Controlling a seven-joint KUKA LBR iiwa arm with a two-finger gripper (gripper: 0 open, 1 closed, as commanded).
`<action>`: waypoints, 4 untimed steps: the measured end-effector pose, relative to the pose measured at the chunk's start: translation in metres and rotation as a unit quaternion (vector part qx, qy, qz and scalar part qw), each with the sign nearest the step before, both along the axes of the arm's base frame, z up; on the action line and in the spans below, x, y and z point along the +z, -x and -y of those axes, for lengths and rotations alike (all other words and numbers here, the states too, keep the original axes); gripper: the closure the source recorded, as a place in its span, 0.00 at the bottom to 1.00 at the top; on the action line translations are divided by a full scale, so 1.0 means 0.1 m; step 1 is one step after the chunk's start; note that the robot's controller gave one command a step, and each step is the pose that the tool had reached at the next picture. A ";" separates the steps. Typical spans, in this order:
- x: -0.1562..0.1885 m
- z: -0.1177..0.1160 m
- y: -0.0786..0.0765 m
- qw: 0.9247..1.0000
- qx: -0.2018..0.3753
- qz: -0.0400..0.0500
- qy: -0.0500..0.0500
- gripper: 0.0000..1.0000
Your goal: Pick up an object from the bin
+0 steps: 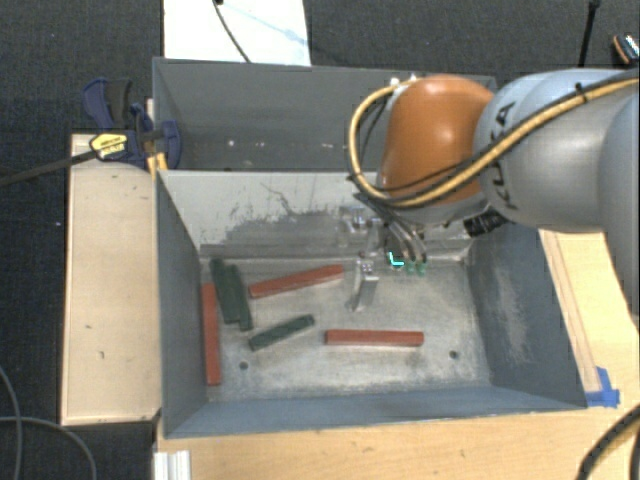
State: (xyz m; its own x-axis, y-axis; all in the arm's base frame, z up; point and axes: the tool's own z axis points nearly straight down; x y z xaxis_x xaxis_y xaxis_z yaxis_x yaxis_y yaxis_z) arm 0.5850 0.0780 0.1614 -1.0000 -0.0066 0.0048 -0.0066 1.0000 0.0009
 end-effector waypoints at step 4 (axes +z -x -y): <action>0.74 0.31 0.56 1.000 -0.010 0.008 -0.001 1.00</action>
Offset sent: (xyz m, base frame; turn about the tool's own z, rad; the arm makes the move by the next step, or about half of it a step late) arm -0.0224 -0.0245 -0.0914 -0.0969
